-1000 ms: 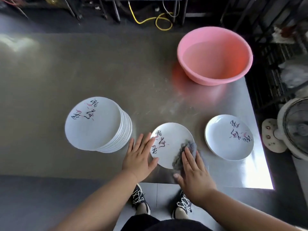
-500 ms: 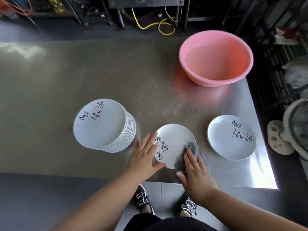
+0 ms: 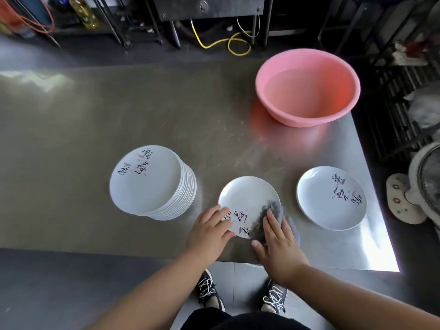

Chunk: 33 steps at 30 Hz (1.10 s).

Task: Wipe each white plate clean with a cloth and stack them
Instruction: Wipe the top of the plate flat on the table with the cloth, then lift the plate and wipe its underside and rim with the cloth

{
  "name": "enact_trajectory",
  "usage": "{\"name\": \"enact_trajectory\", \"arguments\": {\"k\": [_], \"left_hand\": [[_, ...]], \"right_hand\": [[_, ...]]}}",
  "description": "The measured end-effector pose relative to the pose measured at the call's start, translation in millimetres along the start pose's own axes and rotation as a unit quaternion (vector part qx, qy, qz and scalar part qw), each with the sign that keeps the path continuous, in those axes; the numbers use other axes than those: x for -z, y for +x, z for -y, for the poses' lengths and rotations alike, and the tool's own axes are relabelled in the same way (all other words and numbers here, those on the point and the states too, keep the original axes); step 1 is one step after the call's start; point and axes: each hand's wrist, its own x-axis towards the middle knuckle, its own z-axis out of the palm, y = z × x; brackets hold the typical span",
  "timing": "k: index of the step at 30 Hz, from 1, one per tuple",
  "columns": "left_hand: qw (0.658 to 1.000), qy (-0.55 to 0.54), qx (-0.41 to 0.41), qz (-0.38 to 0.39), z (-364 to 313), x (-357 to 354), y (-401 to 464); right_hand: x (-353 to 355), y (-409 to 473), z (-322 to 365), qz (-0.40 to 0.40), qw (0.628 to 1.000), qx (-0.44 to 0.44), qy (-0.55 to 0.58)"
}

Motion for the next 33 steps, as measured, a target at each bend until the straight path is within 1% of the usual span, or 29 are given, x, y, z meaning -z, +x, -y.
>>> {"name": "enact_trajectory", "arguments": {"k": [3,5,8,11,13,16,18,20,23,26,28,30,33], "left_hand": [[0.999,0.017,0.027,0.015,-4,3,-1],[0.998,0.025,0.060,0.025,-12,4,-1],[0.994,0.040,0.091,0.046,-30,3,3],[0.991,0.048,0.088,0.088,-42,1,6],[0.990,0.037,0.081,0.110,-37,3,3],[0.989,0.020,0.073,0.130,-19,10,-5],[0.985,0.020,0.072,0.154,-12,14,-5],[0.982,0.021,0.079,0.167,-12,15,-3],[0.982,0.024,0.089,0.168,-15,12,-1],[0.984,0.019,0.086,0.153,-16,12,-2],[0.986,0.013,0.081,0.147,-15,13,-2],[0.986,0.009,0.084,0.145,-15,14,-1],[0.984,0.009,0.101,0.145,-20,14,-2]], "right_hand": [[28,38,-10,-0.053,0.999,0.011,-0.006],[43,55,-15,-0.053,0.998,0.031,-0.019],[27,38,-10,-0.042,0.998,0.022,-0.030],[-2,-7,-6,-0.020,0.997,0.052,-0.048],[-4,-13,-16,-0.001,0.996,0.066,-0.055],[16,15,-31,-0.014,0.994,0.093,-0.060],[34,38,-36,-0.018,0.993,0.096,-0.062],[38,48,-33,-0.030,0.994,0.090,-0.052],[9,22,-16,-0.053,0.996,0.061,-0.037],[-20,-19,-5,-0.038,0.996,0.070,-0.037],[-10,-11,-8,-0.040,0.996,0.077,-0.025],[11,16,-13,-0.079,0.994,0.073,-0.027],[32,44,-18,-0.103,0.992,0.073,-0.021]]}}
